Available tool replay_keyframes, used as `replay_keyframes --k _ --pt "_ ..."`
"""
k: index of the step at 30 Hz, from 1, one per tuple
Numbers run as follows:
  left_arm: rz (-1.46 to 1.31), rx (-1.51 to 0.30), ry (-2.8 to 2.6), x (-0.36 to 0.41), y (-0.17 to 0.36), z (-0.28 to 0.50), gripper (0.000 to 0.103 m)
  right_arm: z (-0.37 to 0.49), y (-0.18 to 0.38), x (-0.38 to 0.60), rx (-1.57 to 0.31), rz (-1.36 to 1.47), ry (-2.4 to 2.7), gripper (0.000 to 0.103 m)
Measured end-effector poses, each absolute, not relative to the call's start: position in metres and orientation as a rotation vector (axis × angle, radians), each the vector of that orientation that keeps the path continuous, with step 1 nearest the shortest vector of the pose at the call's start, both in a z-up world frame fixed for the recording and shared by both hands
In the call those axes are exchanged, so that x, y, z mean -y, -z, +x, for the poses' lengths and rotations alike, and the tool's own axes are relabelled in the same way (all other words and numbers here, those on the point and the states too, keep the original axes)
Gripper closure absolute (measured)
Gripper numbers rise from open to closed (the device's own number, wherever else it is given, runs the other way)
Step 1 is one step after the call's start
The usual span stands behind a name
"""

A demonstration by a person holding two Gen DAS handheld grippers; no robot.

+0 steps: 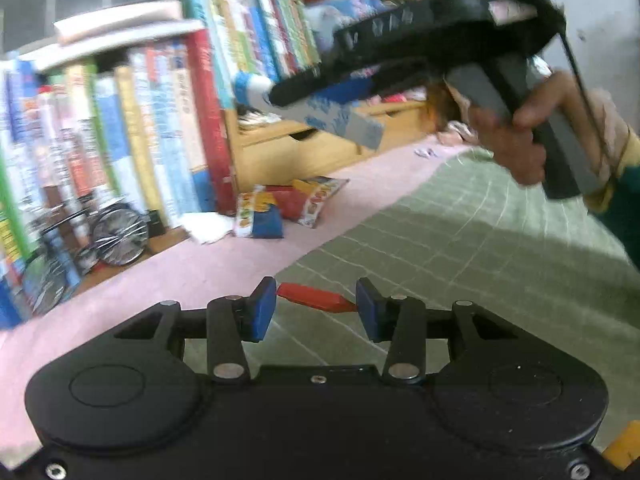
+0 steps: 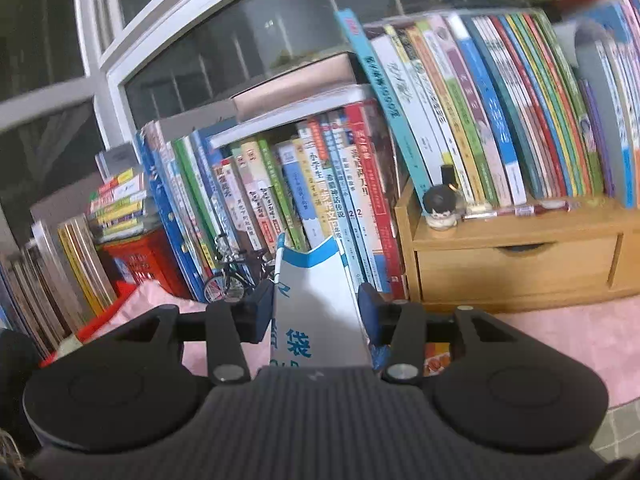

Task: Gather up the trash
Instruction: 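Grasp the small red piece on the floor with the left tool, then carry the red piece and white-blue paper bag back over the bin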

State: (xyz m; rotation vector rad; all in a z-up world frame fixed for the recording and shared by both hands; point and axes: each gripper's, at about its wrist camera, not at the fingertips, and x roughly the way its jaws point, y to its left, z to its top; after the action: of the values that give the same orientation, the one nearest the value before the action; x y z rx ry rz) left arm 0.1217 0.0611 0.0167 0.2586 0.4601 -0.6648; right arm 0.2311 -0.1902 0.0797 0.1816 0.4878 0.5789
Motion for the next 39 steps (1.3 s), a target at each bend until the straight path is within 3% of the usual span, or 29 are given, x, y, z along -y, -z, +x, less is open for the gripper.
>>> replay_keyframes --k 15,24,28,39 --pt "0.210 -0.507 0.559 -0.071 -0.056 -0.009 0.062 0.128 -0.084 0.203 -0.573 0.187 -0.608 0.059" --pt "0.210 -0.488 0.577 -0.073 -0.068 -0.085 0.062 0.045 -0.094 0.202 -0.569 -0.001 -0.639 0.059" --pt "0.271 -0.425 0.540 -0.069 -0.070 -0.117 0.061 0.016 -0.091 0.209 -0.585 0.008 -0.675 0.059" --pt "0.233 -0.474 0.526 -0.072 -0.056 -0.176 0.061 -0.061 -0.068 0.236 -0.627 0.095 -0.695 0.059"
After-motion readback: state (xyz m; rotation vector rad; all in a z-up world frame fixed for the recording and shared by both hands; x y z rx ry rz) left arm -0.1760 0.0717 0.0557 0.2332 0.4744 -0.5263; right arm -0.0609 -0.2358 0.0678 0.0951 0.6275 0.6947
